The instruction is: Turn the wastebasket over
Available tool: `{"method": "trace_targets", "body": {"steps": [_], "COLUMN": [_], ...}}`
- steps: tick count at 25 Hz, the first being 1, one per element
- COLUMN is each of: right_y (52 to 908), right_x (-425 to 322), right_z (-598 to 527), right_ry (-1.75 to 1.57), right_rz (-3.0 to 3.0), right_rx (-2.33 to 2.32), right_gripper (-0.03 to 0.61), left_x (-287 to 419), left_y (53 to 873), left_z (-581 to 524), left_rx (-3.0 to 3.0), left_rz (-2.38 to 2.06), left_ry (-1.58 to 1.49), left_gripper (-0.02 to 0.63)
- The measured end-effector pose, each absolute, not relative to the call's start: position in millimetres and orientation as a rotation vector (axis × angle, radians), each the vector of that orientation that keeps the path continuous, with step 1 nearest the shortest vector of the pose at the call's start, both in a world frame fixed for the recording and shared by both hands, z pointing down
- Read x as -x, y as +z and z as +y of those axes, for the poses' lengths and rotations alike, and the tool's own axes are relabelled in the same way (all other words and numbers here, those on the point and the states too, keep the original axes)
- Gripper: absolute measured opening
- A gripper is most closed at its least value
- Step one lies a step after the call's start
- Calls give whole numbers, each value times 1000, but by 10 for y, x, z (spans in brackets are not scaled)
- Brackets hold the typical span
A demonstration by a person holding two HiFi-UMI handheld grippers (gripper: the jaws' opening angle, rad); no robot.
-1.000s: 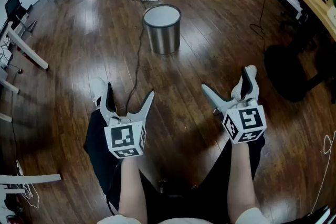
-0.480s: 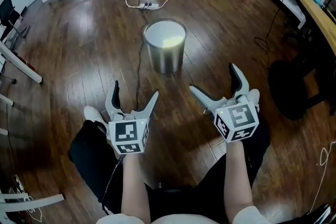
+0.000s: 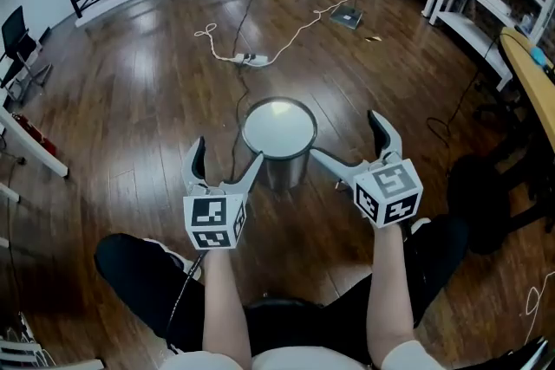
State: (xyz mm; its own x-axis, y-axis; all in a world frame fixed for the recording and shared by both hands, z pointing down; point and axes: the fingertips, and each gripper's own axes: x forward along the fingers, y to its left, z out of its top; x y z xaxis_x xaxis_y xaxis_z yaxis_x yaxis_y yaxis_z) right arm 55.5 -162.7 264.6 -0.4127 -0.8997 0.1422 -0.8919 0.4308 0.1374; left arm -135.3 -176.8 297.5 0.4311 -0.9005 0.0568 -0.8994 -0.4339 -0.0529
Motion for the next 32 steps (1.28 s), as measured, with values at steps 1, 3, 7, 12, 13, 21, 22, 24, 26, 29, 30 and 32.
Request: {"method": "trace_targets", "body": {"steps": [1,3,7,12,13,21,22,24,26,29,30,32], "right_y": [2632,2663,2871,3183,3268,4077,4180,4387,4586,4877,4973,5143], "right_x": [-530,-461,-352,-192,-123,785,882,1064,1216,1409,1464,1547], "right_z": [-1824,-2207,-2851,-3488,-3570,-3705,-3696,-3667,-3608,-3451,-3393,-3299], "right_ry": [-65,-56,13,96,109,248,269,307,342,375,382,400], "right_rz": [-2500,-2523,-2515,-2494,-2487,-2397,-2382,-2354,-2327,-2285,-2269,-2231], "right_rx": [-1541,-1442,-1279,-1133,-1093,-714,-688,-645,-609,-543,-519,-488], "right_gripper": [569,569,569,568,568,566,566,566,564,397,366,359], "left_x": [1349,1345,1372,1518,1555,1976,2020,2113,2196,2287,2303,2313], "left_y": [2930,2860,2890,3082,3144,3612,3657,3732,3803,3957,4018,4126], "left_z": [-1950,-2300,-2907,-3559,-3664,-4221,-4260,-4322,-4358,-4369,-4368,-4366], "left_rx": [2637,2622,2636,2656,2657,2658,2661,2660,2657,2662,2664,2672], "left_rz": [1658,1652,1656,1716,1728,1854,1864,1891,1926,1976,1987,2001], "left_ry": [-119,-122,-161,-178,-185,-208,-211,-216,-217,-223,-232,-256], "left_gripper": [538,537,531,518,518,511,511,508,503,500,497,485]}}
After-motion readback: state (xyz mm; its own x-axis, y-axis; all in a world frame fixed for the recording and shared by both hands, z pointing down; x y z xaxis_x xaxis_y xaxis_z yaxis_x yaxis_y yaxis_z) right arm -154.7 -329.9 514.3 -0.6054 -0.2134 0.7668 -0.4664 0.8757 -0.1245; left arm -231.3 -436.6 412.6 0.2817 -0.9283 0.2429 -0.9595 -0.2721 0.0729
